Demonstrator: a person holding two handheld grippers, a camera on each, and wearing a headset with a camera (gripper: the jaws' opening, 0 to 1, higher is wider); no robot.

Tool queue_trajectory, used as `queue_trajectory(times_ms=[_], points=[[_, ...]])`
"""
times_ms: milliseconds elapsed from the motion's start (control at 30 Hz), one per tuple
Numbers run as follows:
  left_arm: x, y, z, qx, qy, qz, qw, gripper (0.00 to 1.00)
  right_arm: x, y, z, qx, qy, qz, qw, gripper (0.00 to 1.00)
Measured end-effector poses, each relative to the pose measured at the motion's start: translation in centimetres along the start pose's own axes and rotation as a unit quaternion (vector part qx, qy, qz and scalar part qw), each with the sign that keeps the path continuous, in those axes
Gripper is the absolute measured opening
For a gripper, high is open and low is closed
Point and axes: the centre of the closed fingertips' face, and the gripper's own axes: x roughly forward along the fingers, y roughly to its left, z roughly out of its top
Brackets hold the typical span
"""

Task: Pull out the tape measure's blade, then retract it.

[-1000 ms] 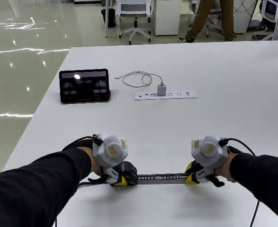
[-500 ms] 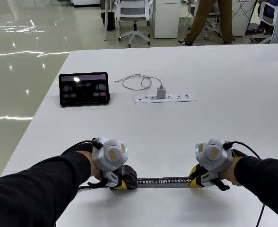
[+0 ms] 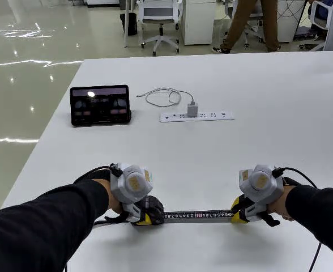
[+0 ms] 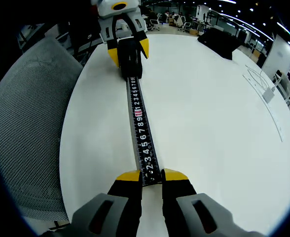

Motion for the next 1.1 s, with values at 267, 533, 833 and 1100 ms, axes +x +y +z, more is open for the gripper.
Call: queue_trajectory(times_ms=[267, 533, 833, 1100], points=[[0.0, 0.0, 0.0, 0.001, 0.005, 0.000, 1.0000, 0.33, -0.1, -0.1, -0.3, -0.002, 0.002, 0.000, 1.0000, 0.10], [0.0, 0.0, -0.1, 0.001, 0.006, 0.001, 1.0000, 0.33, -0.4, -0.3, -0.9, -0.001, 0.007, 0.000, 1.0000, 0.10], [0.0, 0.0, 0.0, 0.001, 0.005, 0.001, 1.0000, 0.33, -0.7, -0.5, -1.5, 0.001, 0.013, -0.002, 0.9999, 0.10], [0.0, 0.0, 0.0, 0.002, 0.004, 0.000, 1.0000, 0.33, -0.9, -0.6, -1.9, 0.004, 0.015, -0.003, 0.9999, 0.10]])
